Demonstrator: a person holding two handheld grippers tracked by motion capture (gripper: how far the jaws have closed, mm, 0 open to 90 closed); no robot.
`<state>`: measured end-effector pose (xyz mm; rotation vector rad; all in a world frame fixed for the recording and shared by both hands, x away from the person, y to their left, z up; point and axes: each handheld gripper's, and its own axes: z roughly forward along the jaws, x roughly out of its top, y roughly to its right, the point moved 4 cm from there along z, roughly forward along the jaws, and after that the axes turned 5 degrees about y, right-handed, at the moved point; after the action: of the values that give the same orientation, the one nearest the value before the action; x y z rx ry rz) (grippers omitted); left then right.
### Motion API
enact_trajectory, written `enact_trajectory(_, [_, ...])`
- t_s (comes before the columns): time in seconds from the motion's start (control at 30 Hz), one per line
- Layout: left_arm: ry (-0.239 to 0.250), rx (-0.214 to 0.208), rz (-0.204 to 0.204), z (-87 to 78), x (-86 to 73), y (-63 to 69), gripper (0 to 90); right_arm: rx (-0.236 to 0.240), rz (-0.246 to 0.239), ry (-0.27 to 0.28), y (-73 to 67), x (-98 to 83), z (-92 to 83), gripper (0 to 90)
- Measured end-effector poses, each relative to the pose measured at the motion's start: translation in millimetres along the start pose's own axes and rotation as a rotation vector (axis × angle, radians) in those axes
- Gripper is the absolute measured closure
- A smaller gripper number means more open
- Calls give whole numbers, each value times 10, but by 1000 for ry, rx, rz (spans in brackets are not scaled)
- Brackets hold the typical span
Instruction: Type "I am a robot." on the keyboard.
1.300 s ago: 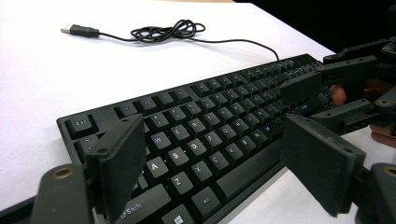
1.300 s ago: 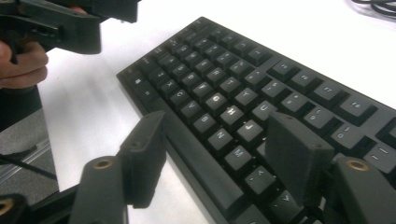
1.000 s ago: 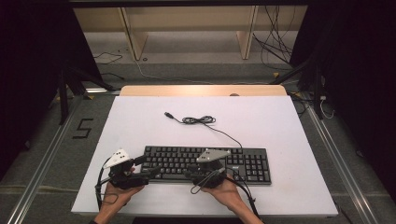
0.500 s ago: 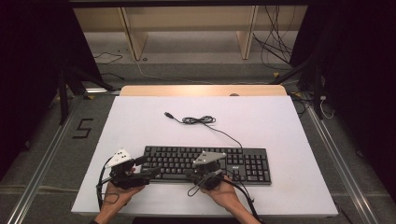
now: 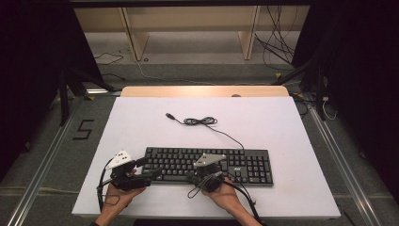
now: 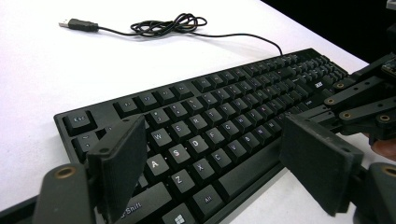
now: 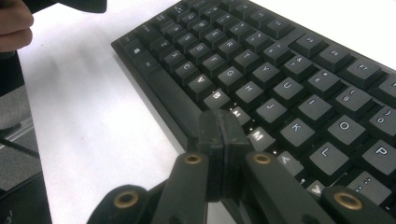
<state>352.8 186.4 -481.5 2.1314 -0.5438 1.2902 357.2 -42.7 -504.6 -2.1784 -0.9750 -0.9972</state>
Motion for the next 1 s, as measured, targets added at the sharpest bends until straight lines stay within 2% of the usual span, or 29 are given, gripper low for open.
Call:
enact_trajectory(0.4, [0, 0, 1, 1, -1, 2, 227, -9, -13, -20, 18, -54, 45, 900])
enact_trajectory(0.47, [1, 1, 1, 1, 0, 2, 227, -6, -6, -7, 17, -66, 50, 900])
enact_trajectory(0.73, [1, 2, 1, 5, 0, 0, 227, -17, 0, -11, 31, -57, 40, 900])
enact_trajectory(0.87, [0, 1, 5, 9, 1, -2, 228, 10, 24, 16, 32, -28, -2, 859])
enact_trajectory(1.0, [-1, 4, 3, 22, -2, -9, 227, 31, 24, 43, -7, 19, -64, 801])
